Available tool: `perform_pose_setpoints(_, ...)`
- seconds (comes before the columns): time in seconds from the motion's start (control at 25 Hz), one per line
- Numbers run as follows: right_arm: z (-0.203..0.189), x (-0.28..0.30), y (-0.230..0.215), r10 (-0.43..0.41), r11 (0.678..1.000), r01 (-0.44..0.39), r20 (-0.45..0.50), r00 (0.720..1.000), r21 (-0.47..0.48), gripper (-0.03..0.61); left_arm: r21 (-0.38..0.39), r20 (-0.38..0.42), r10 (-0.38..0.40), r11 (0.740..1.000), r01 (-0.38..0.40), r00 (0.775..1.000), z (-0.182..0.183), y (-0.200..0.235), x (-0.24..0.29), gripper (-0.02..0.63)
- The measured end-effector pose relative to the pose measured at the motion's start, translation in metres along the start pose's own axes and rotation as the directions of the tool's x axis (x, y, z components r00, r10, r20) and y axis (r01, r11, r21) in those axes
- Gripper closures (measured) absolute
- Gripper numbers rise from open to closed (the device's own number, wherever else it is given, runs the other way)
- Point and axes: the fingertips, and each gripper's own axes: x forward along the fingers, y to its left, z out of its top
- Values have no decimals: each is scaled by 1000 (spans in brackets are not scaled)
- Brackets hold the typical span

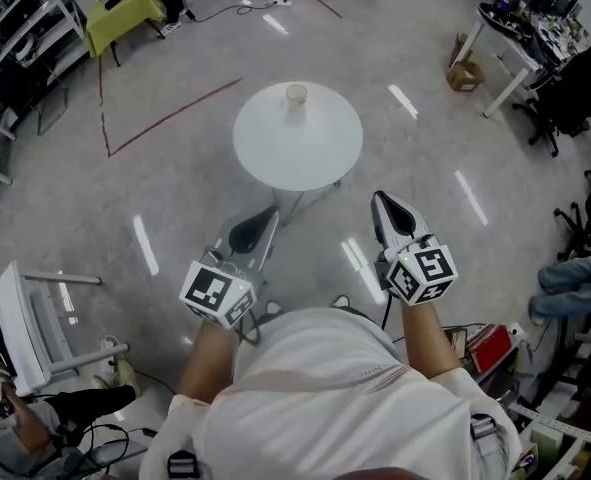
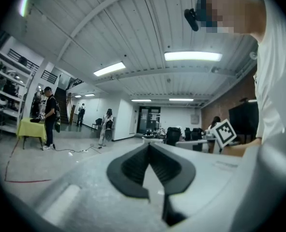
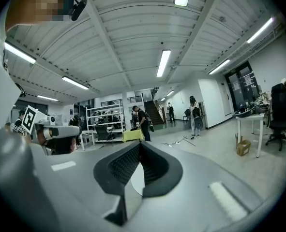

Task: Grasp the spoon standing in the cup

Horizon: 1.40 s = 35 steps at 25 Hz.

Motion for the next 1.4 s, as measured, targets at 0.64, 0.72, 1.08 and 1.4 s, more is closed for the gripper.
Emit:
perform_pose_setpoints(0.64, -32, 76, 125, 46, 999, -46, -23, 999, -9, 575, -50, -35, 9, 999, -11, 999, -23, 91, -103, 611)
perform_pose_setpoints(0.72, -36, 78, 131, 51, 998, -52, -39, 998, -24, 574, -67, -34, 4, 998, -7, 999, -29, 96, -106, 611)
perform_pose_setpoints(1.08, -31, 118, 101, 67, 997, -69, -71, 995, -29, 575, -88, -28, 38, 995, -40, 999, -28, 124, -79, 611)
perform_pose_setpoints(1.4, 1, 171, 40, 131, 987, -135, -53, 990, -83, 574, -72, -20, 69, 995, -71, 997, -18, 149, 6, 611)
